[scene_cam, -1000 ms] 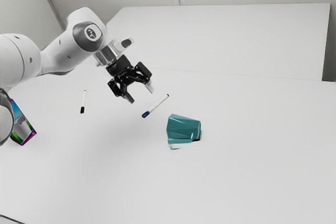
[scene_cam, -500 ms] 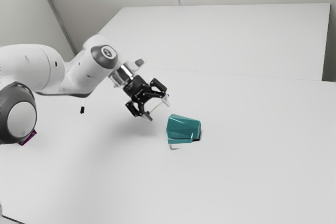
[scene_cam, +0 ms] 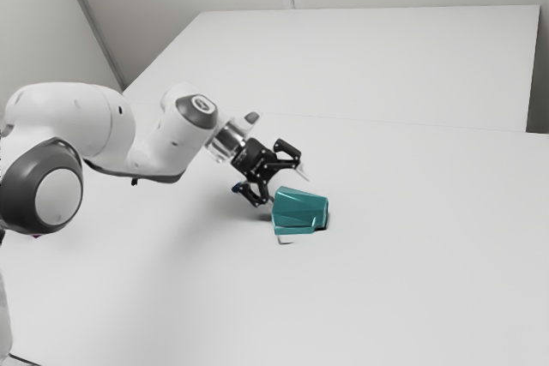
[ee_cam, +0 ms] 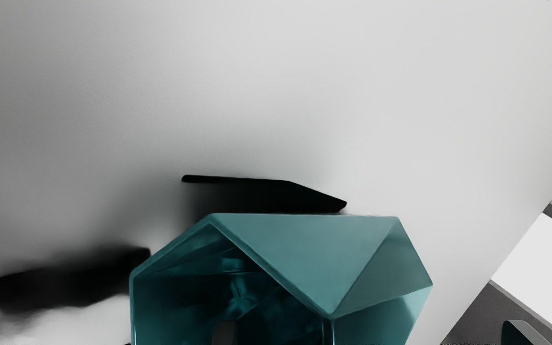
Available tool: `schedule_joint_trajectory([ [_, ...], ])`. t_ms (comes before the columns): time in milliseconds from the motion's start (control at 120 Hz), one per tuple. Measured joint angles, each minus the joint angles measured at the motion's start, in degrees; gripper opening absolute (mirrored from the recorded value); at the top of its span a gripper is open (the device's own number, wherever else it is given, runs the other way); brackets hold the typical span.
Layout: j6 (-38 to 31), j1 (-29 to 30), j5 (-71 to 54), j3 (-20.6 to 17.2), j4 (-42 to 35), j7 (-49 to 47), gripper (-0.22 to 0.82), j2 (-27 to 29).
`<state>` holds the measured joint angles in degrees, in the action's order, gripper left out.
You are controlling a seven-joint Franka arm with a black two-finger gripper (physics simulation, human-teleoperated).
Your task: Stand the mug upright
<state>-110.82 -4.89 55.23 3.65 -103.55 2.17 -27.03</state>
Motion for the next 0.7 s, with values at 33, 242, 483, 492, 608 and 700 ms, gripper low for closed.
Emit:
schedule_joint_trajectory([
  [33,-0.24,-0.06,0.70,-0.18,-0.01,-0.01,0.60,-0.32],
  [242,-1.32,-0.17,1.38,-0.74,0.16,-0.10,0.32,-0.63],
  [483,-1.96,-0.47,0.35,-0.96,0.86,-0.36,-0.01,-0.31],
  [492,-1.98,-0.49,0.32,-0.99,0.94,-0.37,-0.01,-0.30],
  [608,-2.22,-0.76,-0.52,-1.48,2.42,-0.72,-0.11,0.02],
  [700,-2.42,-1.07,-1.03,-1.67,2.73,-0.99,-0.15,0.23],
])
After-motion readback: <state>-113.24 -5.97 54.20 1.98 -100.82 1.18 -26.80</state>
